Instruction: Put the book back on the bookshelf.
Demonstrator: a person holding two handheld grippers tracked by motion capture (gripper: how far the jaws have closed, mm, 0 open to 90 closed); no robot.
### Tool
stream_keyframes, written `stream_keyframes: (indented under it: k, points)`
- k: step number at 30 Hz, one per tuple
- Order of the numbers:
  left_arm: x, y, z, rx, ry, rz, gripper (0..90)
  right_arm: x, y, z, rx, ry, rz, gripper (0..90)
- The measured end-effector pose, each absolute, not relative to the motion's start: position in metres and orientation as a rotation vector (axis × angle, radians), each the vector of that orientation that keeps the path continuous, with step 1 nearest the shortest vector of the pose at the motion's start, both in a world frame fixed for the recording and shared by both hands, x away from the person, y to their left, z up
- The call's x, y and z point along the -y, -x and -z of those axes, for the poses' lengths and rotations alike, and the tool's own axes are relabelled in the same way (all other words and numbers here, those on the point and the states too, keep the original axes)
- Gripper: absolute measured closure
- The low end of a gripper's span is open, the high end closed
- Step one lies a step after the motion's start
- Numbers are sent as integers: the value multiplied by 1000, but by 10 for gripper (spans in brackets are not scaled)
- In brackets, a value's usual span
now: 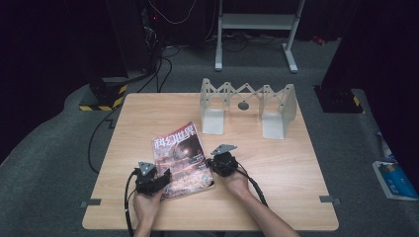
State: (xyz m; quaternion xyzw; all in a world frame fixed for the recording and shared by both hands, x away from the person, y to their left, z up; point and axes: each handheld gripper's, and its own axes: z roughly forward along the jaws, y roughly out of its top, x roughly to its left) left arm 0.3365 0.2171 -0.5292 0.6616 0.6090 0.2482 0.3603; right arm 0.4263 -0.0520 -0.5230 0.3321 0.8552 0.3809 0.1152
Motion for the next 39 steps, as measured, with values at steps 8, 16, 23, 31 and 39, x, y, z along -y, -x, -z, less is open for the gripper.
stream_keyframes:
  k: [8,16,23,31,39]
  points:
    - [-212,-321,528,-1567,-1722,-626,415,60,-412,523,-2522,-937,-1125,897]
    - [-208,-315,528,-1559,-1730,-621,416,64,-404,523,-2530,-911,-1117,897]
    - [-203,-311,526,-1553,-1747,-610,416,71,-397,523,-2532,-902,-1123,897]
    - [-194,-311,526,-1523,-1774,-591,416,84,-391,523,-2542,-885,-1122,897]
    - [-182,-312,526,-1497,-1790,-581,418,99,-384,523,-2529,-889,-1119,896]
